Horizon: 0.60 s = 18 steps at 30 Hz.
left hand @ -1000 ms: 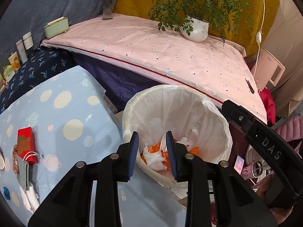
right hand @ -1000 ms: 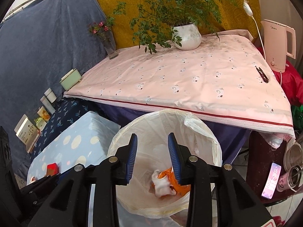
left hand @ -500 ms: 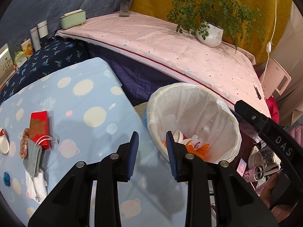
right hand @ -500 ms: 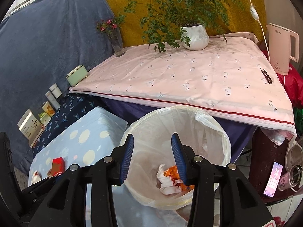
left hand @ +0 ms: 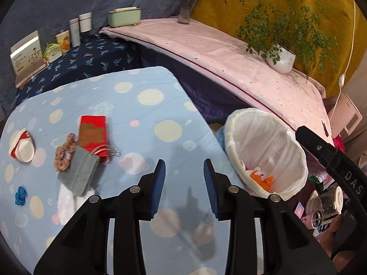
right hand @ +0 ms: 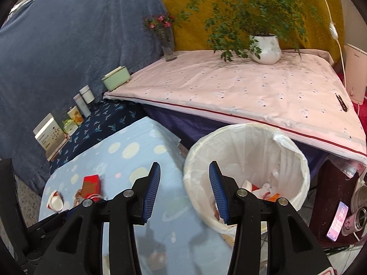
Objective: Collect trash
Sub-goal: 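Move both grippers back over the grey pouch and blue cloth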
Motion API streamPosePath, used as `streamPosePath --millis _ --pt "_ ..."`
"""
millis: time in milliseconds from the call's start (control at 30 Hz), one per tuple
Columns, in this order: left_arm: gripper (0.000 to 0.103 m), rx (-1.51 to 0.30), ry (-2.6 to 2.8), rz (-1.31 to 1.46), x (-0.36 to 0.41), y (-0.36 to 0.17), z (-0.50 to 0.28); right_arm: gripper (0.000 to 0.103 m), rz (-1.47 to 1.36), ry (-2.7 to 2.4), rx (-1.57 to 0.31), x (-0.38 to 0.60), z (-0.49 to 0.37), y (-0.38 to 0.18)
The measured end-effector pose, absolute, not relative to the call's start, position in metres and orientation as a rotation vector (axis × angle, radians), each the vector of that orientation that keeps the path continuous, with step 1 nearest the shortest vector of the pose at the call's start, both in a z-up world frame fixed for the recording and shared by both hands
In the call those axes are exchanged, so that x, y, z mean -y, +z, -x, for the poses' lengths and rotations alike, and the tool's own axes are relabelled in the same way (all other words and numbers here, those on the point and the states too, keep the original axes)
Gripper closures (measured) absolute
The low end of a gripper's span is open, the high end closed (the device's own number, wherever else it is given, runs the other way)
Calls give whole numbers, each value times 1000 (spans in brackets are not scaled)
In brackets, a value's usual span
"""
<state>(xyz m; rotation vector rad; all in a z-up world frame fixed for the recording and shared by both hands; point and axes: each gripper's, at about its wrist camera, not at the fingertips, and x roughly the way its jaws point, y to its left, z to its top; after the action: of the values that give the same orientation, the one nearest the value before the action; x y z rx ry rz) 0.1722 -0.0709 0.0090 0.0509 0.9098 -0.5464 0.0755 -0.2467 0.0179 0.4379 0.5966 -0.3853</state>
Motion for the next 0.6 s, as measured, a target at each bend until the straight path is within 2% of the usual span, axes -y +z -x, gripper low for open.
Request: streamPosePath --millis 433,600 --pt "70 -909 -407 30 -15 5 -180 55 -362 -267 -636 172 -99 21" --pt "67 -917 -353 71 -50 0 -183 55 -336 -225 -659 142 -108 17"
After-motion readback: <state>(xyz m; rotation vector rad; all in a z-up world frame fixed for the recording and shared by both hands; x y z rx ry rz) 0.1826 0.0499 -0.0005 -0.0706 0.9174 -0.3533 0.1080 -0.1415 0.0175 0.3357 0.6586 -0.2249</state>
